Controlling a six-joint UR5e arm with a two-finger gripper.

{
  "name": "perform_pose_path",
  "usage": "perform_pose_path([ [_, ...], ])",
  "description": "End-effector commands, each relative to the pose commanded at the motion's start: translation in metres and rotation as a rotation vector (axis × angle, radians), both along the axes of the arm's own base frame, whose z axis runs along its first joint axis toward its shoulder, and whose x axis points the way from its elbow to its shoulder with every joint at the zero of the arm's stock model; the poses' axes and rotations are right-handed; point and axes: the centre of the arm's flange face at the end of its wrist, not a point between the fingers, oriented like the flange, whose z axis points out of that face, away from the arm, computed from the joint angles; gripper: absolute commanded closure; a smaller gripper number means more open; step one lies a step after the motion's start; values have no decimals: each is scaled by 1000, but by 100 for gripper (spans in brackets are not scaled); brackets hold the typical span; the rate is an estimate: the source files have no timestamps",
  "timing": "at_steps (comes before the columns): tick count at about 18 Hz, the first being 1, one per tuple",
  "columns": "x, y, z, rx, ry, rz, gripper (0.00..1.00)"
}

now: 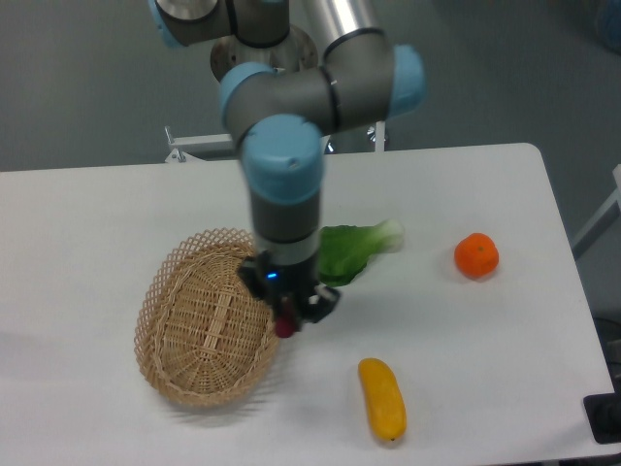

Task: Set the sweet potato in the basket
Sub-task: 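Lower the gripper with the sweet potato down into the basket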

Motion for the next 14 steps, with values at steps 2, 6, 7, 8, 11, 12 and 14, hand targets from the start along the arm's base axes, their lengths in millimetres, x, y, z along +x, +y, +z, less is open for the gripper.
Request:
perform_pose_path([
  [2,12,-4,-23,-5,-4,-23,73],
  [6,46,-6,-61,43,35,-90,73],
  [7,51,-7,-65,49,39,-96,73],
  [8,59,-6,-69,45,38,-108,73],
  [11,73,-5,-87,-5,56,-130,73],
  [12,77,-5,-95,-26,62,-138,73],
  [14,85,-4,-98,-37,71,-152,73],
])
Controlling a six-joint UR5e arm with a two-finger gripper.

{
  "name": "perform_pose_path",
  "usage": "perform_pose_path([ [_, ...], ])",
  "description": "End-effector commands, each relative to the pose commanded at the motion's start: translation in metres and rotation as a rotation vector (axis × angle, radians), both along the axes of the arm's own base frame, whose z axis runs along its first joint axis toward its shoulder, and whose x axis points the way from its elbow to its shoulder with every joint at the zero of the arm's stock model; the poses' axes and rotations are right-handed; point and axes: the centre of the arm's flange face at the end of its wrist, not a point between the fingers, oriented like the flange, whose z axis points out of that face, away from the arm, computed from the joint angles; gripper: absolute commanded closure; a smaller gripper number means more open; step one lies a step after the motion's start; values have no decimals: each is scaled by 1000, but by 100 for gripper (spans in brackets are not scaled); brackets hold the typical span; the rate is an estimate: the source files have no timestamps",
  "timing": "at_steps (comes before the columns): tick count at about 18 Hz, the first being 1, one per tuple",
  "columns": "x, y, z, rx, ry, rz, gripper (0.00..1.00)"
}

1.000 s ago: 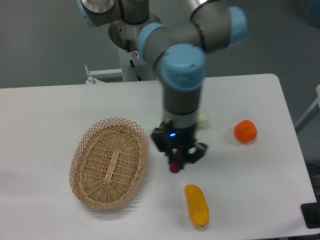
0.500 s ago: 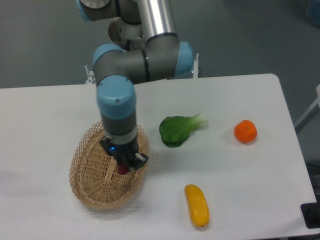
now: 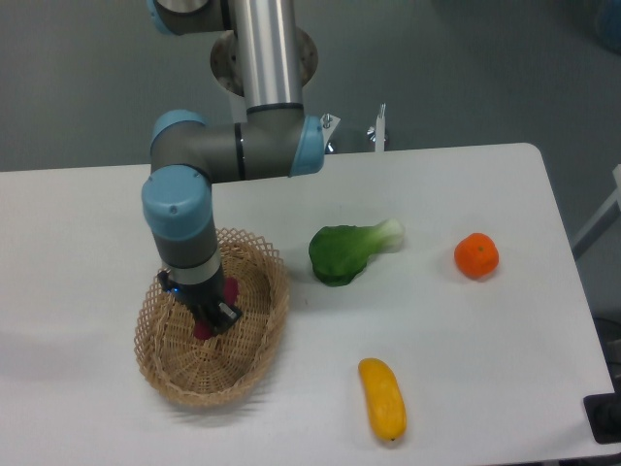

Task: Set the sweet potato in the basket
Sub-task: 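Lower the gripper with the sweet potato down into the basket, then open the gripper to release the sweet potato inside the basket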

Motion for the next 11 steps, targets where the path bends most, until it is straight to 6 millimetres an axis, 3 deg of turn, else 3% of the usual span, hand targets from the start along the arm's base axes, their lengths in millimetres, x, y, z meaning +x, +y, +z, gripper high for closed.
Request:
perform_pose_path([
  [4,3,1,-2,-1,-1,-2,72],
  [7,4,3,-2,1,1,-6,66],
  [8,3,4,0,5,3,-8,54],
  [10,2,6,5,13,13,-4,10],
  [11,0,7,11,21,24,-3,0],
])
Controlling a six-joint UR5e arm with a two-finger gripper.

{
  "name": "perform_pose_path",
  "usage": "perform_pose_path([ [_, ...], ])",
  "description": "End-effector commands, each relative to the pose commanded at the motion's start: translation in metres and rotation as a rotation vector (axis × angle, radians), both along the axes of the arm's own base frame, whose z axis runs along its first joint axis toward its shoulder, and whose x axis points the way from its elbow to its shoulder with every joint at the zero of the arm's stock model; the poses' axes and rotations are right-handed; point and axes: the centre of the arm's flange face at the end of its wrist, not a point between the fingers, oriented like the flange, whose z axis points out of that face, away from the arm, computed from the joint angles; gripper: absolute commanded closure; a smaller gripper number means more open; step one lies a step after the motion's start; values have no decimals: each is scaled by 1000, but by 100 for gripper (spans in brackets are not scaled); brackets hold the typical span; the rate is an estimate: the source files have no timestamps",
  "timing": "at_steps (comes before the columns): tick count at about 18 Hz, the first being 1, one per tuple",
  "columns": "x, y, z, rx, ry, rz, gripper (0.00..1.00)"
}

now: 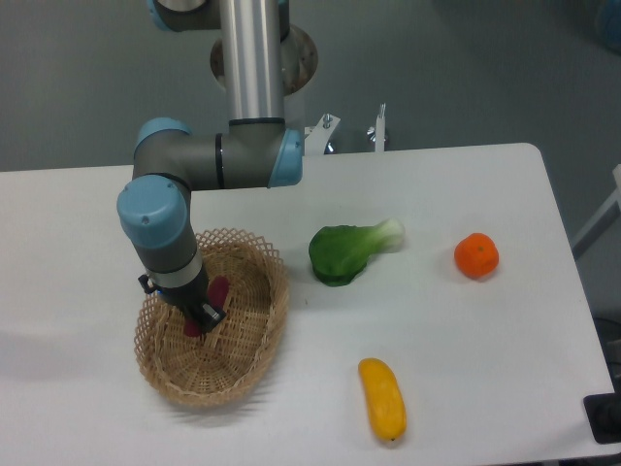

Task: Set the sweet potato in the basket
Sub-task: 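Open the gripper to release the sweet potato inside the basket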

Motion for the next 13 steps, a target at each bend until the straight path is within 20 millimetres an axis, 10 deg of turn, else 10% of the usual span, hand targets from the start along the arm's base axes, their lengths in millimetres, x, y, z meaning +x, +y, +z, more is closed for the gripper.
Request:
perform_pose_path([
  [5,-28,10,35,60,32,45,0],
  [13,-157,-5,113,191,109,217,0],
])
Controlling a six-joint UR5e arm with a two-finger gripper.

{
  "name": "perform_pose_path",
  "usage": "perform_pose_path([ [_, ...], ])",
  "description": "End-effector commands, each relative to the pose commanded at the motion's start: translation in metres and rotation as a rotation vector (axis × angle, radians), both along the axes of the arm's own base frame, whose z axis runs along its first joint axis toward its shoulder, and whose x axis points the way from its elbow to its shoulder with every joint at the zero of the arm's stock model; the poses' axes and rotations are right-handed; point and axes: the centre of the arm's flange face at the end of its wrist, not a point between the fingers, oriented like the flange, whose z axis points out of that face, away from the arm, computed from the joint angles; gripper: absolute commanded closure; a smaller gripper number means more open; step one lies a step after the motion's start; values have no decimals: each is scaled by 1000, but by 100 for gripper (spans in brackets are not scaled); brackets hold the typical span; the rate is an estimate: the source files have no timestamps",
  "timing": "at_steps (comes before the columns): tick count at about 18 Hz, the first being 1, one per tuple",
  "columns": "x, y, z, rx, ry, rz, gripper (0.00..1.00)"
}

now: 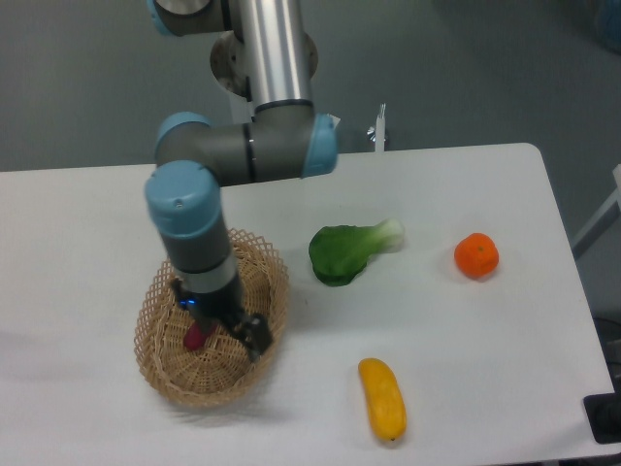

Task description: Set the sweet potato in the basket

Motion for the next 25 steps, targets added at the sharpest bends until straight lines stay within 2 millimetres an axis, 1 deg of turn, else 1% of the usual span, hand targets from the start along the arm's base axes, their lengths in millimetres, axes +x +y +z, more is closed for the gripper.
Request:
perform_pose_path([
  [2,-30,-12,14,15,24,35,0],
  [3,-47,-21,25,28,37,58,0],
  [5,-74,-38,43,37,72,57,0],
  [7,-104,-57,56,32,106,52,0],
  [9,-128,-75,64,19,133,43,0],
  [10,-140,-88,69,-1,150,25,0],
  [11,-148,-103,77,-26,160,-2,0],
  [12,-156,-116,81,-55,156,-27,0],
  [14,-176,-140,83,-108,152,-79,0],
  [17,-195,-179,97,-173,153,-168,0],
  [18,-201,-190,99,-194,147,-197,0],
  [20,-212,-210,95,-242,124,-280,0],
  [22,-218,-222,97,-264,132,-340,0],
  [25,-220,-226,95,-263,128,-345,0],
])
